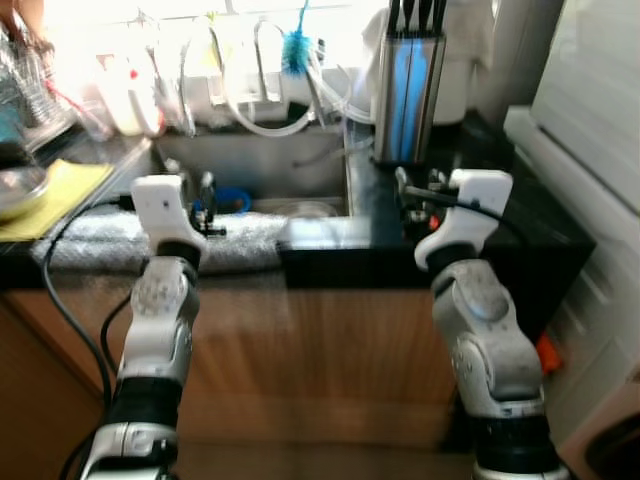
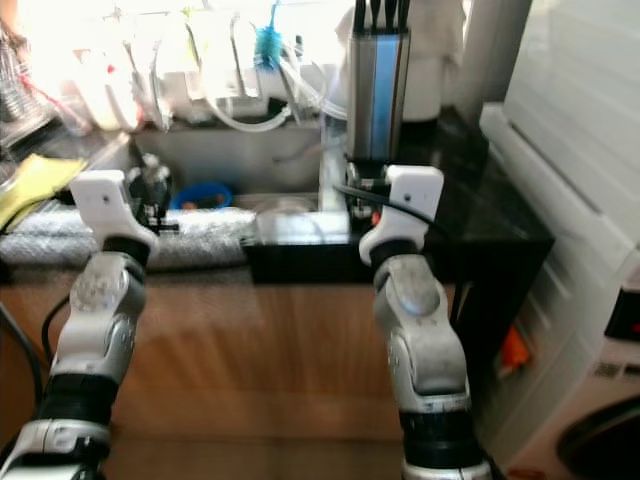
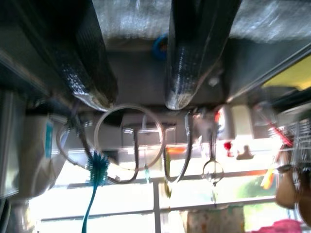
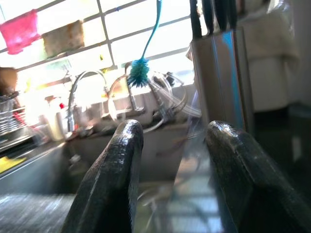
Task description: Kitchen organization
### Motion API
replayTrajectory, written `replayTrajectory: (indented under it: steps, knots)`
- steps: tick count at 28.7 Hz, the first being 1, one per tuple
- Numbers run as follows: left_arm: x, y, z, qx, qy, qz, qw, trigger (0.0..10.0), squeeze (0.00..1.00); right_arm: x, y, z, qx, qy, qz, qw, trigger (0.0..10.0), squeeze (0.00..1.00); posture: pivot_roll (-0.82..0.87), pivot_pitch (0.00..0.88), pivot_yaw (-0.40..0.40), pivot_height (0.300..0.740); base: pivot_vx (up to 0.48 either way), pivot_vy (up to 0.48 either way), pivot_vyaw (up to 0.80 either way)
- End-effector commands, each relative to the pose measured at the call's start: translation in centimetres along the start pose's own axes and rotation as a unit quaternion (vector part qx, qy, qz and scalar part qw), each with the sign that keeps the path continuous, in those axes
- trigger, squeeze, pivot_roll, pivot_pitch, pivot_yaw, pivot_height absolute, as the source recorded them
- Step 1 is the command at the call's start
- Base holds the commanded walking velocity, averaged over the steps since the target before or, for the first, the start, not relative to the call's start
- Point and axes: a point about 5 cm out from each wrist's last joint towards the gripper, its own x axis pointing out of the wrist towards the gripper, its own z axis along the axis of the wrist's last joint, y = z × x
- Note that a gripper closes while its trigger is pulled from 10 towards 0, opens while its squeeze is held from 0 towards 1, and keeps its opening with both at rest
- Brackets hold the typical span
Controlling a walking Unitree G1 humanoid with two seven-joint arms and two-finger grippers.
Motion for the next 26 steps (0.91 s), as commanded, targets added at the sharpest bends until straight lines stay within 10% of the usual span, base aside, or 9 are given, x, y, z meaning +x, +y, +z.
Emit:
replayTrajectory:
  steps: [1, 23, 26]
  knots:
    - [0.5, -0.1, 0.8, 0.002, -0.010, -0.007, 1.000, 10.0, 0.00, 0.2, 0.3, 0.4, -0.001, -0.006, 0.004, 1.000, 10.0, 0.00, -0.06, 0.000, 0.095, 0.740, 0.000, 0.000, 0.00]
    - [-2.1, -1.1, -1.3, -0.008, 0.042, -0.040, 0.998, 10.0, 0.00, -1.4, 0.9, -2.1, 0.004, 0.041, 0.020, 0.999, 10.0, 0.00, -0.05, 0.000, 0.107, 0.740, 0.000, 0.000, 0.00]
    - [-3.9, -0.8, -2.9, -0.005, 0.075, -0.037, 0.996, 10.0, 0.00, -3.8, 0.2, -5.3, -0.017, 0.095, 0.020, 0.995, 10.0, 0.00, -0.04, 0.000, 0.100, 0.740, 0.000, 0.000, 0.00]
